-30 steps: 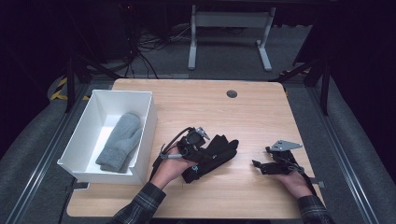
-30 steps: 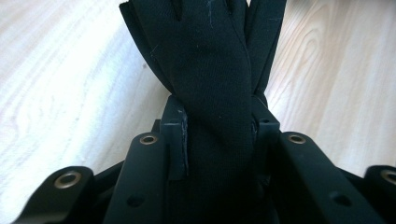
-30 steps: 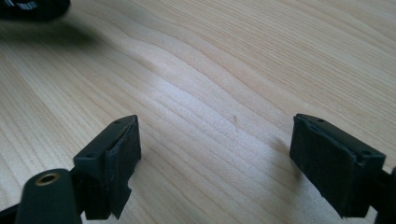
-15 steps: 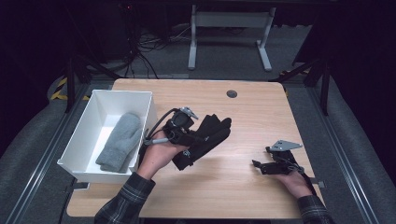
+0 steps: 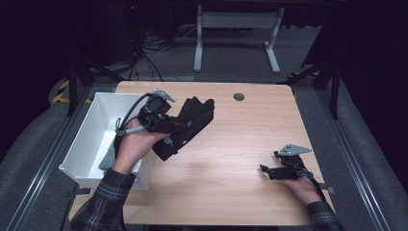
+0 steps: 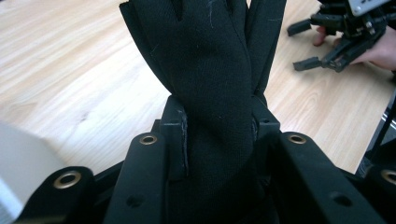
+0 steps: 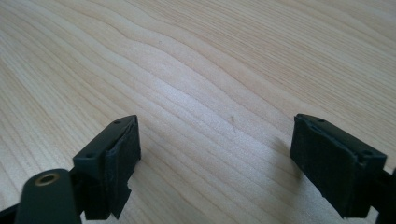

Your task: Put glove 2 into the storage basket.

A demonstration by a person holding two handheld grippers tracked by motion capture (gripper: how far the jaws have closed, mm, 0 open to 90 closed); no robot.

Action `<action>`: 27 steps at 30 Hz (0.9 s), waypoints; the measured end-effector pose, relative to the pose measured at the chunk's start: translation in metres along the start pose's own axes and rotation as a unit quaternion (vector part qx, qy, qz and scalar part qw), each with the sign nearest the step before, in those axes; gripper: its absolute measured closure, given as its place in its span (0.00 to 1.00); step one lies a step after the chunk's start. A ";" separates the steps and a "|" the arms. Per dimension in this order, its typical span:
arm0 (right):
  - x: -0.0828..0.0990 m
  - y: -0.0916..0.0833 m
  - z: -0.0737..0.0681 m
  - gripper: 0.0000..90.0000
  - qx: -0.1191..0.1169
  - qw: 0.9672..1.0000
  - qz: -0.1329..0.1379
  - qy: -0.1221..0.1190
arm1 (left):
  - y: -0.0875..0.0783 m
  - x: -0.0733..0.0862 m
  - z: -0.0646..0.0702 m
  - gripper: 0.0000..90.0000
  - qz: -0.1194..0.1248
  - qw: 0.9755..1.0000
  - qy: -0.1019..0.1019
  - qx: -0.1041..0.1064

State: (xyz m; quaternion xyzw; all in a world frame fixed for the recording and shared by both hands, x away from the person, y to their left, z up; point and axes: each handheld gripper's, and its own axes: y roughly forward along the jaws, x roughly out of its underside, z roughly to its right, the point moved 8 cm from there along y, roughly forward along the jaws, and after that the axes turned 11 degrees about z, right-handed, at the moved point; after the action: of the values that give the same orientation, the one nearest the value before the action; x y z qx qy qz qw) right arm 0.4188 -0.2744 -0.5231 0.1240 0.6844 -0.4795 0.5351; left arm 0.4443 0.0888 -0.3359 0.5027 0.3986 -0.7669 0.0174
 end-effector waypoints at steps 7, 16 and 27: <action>0.000 0.000 0.000 0.18 0.002 1.000 0.000 0.001 | -0.027 0.002 -0.025 0.75 0.016 0.999 -0.025 -0.030; 0.000 0.000 0.000 0.18 0.003 1.000 0.000 0.002 | -0.065 0.017 -0.063 0.75 0.033 0.994 -0.061 -0.080; 0.000 0.000 0.001 0.18 0.003 1.000 0.001 0.004 | -0.086 0.056 -0.104 0.75 0.032 0.984 -0.111 -0.137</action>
State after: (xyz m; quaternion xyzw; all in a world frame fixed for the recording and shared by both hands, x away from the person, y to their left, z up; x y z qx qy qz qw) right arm 0.4194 -0.2746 -0.5231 0.1284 0.6846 -0.4807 0.5327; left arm 0.4587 0.2340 -0.3471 0.4197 0.4791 -0.7552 0.1546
